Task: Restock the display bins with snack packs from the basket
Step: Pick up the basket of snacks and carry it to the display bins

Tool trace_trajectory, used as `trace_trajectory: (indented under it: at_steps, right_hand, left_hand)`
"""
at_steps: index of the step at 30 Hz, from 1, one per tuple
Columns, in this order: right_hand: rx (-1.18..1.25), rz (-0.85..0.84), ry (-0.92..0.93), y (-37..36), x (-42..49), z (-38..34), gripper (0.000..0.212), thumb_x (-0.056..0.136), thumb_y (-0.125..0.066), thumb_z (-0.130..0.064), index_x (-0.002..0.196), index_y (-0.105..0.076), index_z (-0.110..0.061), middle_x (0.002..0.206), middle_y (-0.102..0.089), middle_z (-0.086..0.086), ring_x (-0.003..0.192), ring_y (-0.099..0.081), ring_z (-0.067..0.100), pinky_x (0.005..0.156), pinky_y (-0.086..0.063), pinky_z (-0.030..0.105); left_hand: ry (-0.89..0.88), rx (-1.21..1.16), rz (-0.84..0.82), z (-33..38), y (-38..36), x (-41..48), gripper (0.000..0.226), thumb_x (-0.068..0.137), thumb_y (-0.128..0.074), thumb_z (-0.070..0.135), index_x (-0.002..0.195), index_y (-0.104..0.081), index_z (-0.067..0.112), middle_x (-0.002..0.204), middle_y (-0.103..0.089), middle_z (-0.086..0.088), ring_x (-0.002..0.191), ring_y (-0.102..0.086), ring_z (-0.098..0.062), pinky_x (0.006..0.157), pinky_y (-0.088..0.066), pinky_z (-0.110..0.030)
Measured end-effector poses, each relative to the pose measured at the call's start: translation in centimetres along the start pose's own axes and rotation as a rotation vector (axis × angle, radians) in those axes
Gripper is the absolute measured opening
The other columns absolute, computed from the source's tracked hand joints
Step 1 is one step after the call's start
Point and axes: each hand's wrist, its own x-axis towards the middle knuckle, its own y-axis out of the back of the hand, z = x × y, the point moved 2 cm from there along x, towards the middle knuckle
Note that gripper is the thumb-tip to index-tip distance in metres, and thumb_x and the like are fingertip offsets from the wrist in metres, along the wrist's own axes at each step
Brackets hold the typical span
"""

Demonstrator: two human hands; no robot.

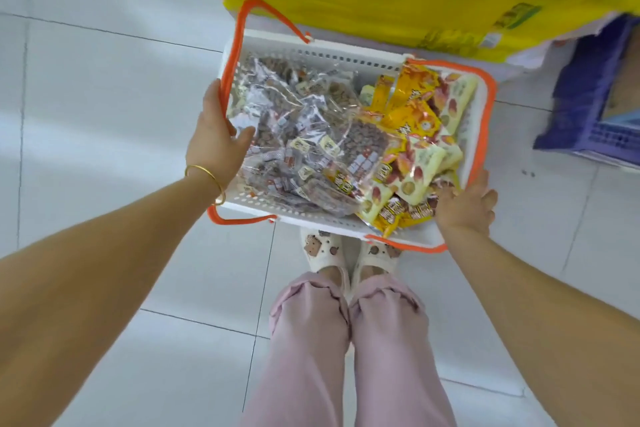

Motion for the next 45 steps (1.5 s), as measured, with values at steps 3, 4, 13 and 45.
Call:
trace_trajectory:
  at_steps: [3,4,13,45]
  right_hand:
    - [0.108,-0.102,-0.062,-0.3,1.3,1.6,0.070,0.098,-0.040,-0.042,0.152,0.002,-0.026,0.155,-0.024,0.011,0.136,-0.030,0.041,0.108,-0.028,0.051]
    - [0.157,-0.112,-0.069,-0.3,1.5,1.8,0.070,0.098,-0.039,-0.043,0.151,0.003,-0.027,0.152,-0.032,0.011,0.133,-0.035,0.040,0.108,-0.031,0.051]
    - [0.582,-0.057,0.200,2.3,-3.1,-1.9,0.017,0.096,-0.049,-0.030,0.109,-0.052,-0.020,0.086,-0.063,0.003,0.072,-0.066,0.029,0.069,-0.054,0.039]
    - [0.841,0.404,-0.408,13.5,-30.8,11.1,0.035,0.099,-0.041,-0.038,0.081,-0.050,-0.009,0.072,-0.054,0.004,0.066,-0.052,0.025,0.056,-0.034,0.031]
  left_hand:
    - [0.007,0.001,0.033,1.1,-0.6,-0.6,0.074,0.086,-0.061,0.020,0.146,-0.017,0.023,0.112,-0.058,-0.013,0.079,-0.052,-0.021,0.070,-0.046,-0.036]
    - [0.013,0.000,0.042,1.2,-0.6,-0.7,0.074,0.086,-0.060,0.019,0.146,-0.018,0.023,0.109,-0.059,-0.013,0.078,-0.052,-0.021,0.069,-0.045,-0.035]
    - [0.041,-0.075,-0.072,3.8,-0.6,-1.6,0.062,0.088,-0.059,0.013,0.141,-0.028,0.017,0.069,-0.045,-0.002,0.059,-0.048,-0.019,0.061,-0.043,-0.032]
    - [-0.471,0.060,-0.738,23.8,6.0,-22.8,0.031,0.087,-0.059,0.015,0.074,-0.031,0.022,0.069,-0.038,-0.004,0.059,-0.039,-0.023,0.055,-0.040,-0.037]
